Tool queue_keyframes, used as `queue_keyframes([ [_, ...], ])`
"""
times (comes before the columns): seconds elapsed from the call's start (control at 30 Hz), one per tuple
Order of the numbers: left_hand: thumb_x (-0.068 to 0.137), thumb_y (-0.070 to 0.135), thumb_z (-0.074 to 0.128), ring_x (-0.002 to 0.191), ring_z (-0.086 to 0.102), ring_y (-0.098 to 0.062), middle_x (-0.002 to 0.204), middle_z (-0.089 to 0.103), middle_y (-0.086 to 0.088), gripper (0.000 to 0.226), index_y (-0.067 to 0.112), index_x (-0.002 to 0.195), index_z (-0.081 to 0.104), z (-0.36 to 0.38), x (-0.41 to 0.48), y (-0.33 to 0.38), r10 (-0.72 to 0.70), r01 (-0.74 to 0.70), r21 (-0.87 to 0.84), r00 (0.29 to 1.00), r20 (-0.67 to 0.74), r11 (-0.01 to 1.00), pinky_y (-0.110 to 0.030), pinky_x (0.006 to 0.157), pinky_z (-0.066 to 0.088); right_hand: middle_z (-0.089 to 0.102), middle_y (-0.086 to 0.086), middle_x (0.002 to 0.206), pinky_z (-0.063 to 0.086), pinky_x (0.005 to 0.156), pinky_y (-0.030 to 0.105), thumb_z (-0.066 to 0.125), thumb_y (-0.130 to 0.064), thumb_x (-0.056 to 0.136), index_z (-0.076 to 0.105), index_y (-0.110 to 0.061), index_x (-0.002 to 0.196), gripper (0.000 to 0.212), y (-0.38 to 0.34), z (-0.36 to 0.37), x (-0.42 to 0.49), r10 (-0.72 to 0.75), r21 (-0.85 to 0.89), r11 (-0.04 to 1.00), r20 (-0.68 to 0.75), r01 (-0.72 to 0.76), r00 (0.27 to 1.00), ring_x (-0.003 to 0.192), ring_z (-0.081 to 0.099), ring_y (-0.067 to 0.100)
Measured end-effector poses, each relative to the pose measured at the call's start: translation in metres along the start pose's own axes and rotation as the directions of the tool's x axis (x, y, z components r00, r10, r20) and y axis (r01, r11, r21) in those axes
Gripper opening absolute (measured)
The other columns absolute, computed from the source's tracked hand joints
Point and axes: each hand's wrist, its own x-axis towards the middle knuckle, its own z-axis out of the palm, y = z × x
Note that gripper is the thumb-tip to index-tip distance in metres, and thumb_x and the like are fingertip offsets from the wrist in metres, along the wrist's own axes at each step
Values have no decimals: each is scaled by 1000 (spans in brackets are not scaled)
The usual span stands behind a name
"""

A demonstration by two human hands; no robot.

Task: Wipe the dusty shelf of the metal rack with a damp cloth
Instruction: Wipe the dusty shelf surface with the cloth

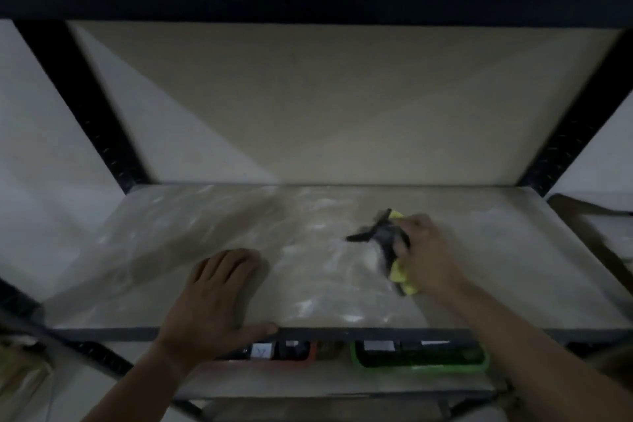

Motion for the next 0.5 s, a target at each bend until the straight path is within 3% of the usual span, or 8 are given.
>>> queue_keyframes([
  [0.1, 81, 91, 46, 132, 51, -27, 145, 52, -1, 96, 17, 142, 55, 2, -1, 0, -21, 21, -23, 1000, 4, 1000, -45, 108, 41, 51, 18, 123, 49, 85, 40, 54, -20, 92, 55, -12, 130, 39, 50, -33, 11, 155, -169, 970, -137, -177, 978, 99, 55, 37],
  [0.17, 79, 90, 48, 132, 50, -25, 144, 52, 1, 94, 19, 140, 56, 0, 0, 2, -25, 25, -31, 1000, -4, 999, -43, 106, 41, 49, 19, 130, 50, 87, 43, 47, -31, 96, 50, -12, 135, 44, 73, -42, 10, 310, -310, 891, -119, -332, 943, 104, 54, 39],
  [0.23, 77, 88, 53, 130, 50, -25, 141, 53, 1, 91, 20, 137, 56, -1, 1, 2, -4, 3, -30, 1000, -26, 1000, -43, 104, 42, 50, 17, 129, 50, 87, 43, 42, -38, 96, 50, -13, 134, 46, 67, -34, 4, 363, -375, 849, -99, -372, 927, 105, 54, 37],
  [0.37, 75, 85, 58, 129, 50, -25, 140, 53, 0, 88, 21, 134, 56, -1, 1, 2, 14, -15, -25, 999, -45, 1000, -45, 101, 45, 58, 16, 117, 48, 77, 35, 50, -33, 94, 62, -13, 120, 35, 5, 6, -7, 179, -289, 933, -143, -214, 973, 90, 58, 33],
  [0.43, 76, 86, 58, 130, 50, -25, 141, 53, 0, 89, 20, 136, 57, 0, 0, 2, 1, -2, -18, 999, -34, 1000, -45, 102, 45, 58, 14, 118, 46, 80, 32, 55, -26, 94, 64, -12, 119, 30, -27, 20, -7, -8, -200, 980, -52, -3, 999, 93, 59, 30],
  [0.5, 77, 88, 55, 131, 51, -25, 143, 53, 0, 92, 19, 138, 57, 0, 0, 2, -11, 10, -14, 1000, -17, 1000, -44, 104, 44, 57, 12, 120, 44, 86, 30, 56, -19, 93, 63, -12, 123, 32, -33, 17, 2, -77, -82, 993, 64, 82, 995, 99, 58, 29],
])
